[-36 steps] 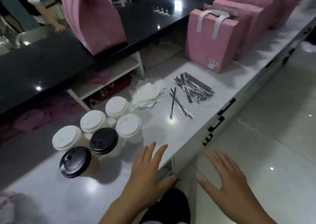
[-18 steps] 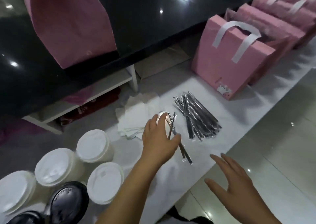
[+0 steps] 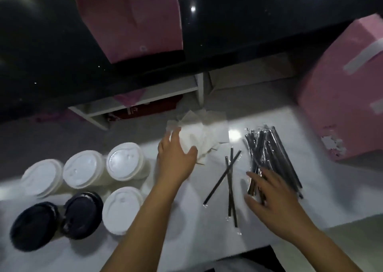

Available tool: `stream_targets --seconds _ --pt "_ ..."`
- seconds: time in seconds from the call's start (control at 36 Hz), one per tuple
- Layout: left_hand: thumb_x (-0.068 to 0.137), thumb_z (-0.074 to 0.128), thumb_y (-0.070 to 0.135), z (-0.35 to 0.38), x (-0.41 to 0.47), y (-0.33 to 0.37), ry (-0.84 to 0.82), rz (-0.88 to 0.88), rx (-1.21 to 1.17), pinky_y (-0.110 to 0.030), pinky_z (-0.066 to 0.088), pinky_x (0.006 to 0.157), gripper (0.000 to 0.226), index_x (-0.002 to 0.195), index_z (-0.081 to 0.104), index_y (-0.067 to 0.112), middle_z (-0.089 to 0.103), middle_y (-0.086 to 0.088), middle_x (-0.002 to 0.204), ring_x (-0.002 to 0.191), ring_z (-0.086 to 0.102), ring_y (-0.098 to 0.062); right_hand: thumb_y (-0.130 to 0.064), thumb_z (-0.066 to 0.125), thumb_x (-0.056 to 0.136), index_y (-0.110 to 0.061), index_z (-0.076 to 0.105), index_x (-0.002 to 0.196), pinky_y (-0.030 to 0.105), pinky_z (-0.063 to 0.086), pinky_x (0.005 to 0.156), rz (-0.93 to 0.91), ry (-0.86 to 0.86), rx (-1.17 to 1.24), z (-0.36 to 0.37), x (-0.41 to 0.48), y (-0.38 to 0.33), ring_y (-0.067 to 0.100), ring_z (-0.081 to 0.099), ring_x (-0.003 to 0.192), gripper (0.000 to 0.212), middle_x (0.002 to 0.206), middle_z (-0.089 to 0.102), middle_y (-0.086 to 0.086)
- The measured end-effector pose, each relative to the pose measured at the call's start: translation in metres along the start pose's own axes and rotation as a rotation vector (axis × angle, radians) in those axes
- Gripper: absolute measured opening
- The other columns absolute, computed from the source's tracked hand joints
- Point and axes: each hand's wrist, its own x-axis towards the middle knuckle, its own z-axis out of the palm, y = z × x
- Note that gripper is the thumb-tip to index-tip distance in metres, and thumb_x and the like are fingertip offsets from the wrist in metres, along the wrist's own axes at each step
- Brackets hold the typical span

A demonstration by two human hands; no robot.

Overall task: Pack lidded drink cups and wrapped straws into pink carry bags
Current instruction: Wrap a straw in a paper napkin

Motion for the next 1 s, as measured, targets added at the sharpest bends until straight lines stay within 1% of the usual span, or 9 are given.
stream_targets --seconds 0.22,0.36,0.42,0.53,0.64,0.78,0.92,0.97,1.0 --pt "0.088 0.063 0.027 0.017 0.02 0.009 0.205 -0.282 -0.168 -0.042 0.046 0.101 0.061 0.145 0.04 0.024 0.059 -0.008 0.132 0.12 0.054 -0.03 -0.061 0.043 0.095 -0.05 0.014 0.15 0.042 0.011 0.122 -0.248 -0.19 -0.14 -0.039 0.025 0.051 0.008 -0.002 0.151 0.063 0.157 -0.006 -0.027" --pt "0.087 0.059 0.015 0.02 0.023 0.018 0.348 -0.342 -0.157 -0.027 0.042 0.076 0.044 0.131 0.057 0.019 0.061 0.009 0.082 0.084 0.059 -0.016 -0.062 0.041 0.095 -0.05 0.013 0.151 0.037 0.007 0.12 -0.356 -0.269 -0.148 -0.058 0.032 0.067 -0.002 -0.002 0.147 0.064 0.158 -0.012 -0.028" --pt "0.087 0.062 0.011 0.02 0.02 0.024 0.402 -0.349 -0.209 -0.024 0.04 0.07 0.032 0.118 0.067 0.015 0.059 0.011 0.074 0.071 0.057 -0.01 -0.062 0.043 0.094 -0.049 0.017 0.151 0.037 0.007 0.12 -0.368 -0.296 -0.131 -0.062 0.035 0.073 0.0 0.001 0.149 0.064 0.159 -0.011 -0.027" --pt "0.087 0.067 0.012 0.023 0.008 0.035 0.487 -0.299 -0.22 -0.018 0.04 0.057 0.015 0.102 0.07 0.017 0.061 0.012 0.077 0.067 0.057 -0.007 -0.062 0.05 0.092 -0.047 0.026 0.149 0.038 0.014 0.121 -0.386 -0.325 -0.059 -0.066 0.043 0.081 0.001 0.009 0.149 0.064 0.162 -0.001 -0.025" --pt "0.085 0.069 0.017 0.025 -0.003 0.034 0.544 -0.242 -0.225 -0.028 0.047 0.068 0.006 0.089 0.069 0.022 0.065 0.012 0.08 0.08 0.063 -0.016 -0.061 0.055 0.09 -0.047 0.03 0.147 0.04 0.019 0.121 -0.388 -0.352 0.022 -0.07 0.047 0.085 0.003 0.017 0.148 0.064 0.161 0.008 -0.025" --pt "0.085 0.071 0.02 0.027 -0.022 0.034 0.585 -0.184 -0.261 -0.028 0.051 0.071 0.007 0.083 0.066 0.024 0.068 0.012 0.08 0.079 0.066 -0.011 -0.057 0.059 0.089 -0.046 0.035 0.145 0.041 0.021 0.121 -0.389 -0.386 0.06 -0.077 0.049 0.085 0.006 0.021 0.147 0.062 0.158 0.017 -0.024" --pt "0.084 0.073 0.018 0.031 -0.037 0.036 0.542 -0.138 -0.296 -0.025 0.048 0.069 0.013 0.077 0.065 0.025 0.069 0.01 0.08 0.078 0.067 -0.008 -0.044 0.065 0.091 -0.042 0.045 0.139 0.01 0.023 0.107 -0.428 -0.346 0.132 -0.084 0.047 0.083 -0.003 0.03 0.137 0.053 0.143 0.028 -0.031" --pt "0.085 0.073 0.018 0.032 -0.044 0.037 0.544 -0.104 -0.283 -0.025 0.047 0.075 0.01 0.08 0.066 0.023 0.07 0.01 0.09 0.088 0.066 -0.009 -0.037 0.066 0.091 -0.039 0.05 0.135 -0.004 0.02 0.094 -0.424 -0.311 0.171 -0.086 0.043 0.082 -0.007 0.035 0.129 0.046 0.134 0.033 -0.036" --pt "0.085 0.073 0.018 0.032 -0.047 0.038 0.555 -0.078 -0.251 -0.028 0.047 0.082 0.01 0.081 0.065 0.023 0.069 0.01 0.099 0.096 0.064 -0.011 -0.036 0.066 0.091 -0.036 0.053 0.133 -0.004 0.022 0.092 -0.418 -0.291 0.196 -0.087 0.042 0.082 -0.006 0.038 0.126 0.044 0.131 0.036 -0.035"
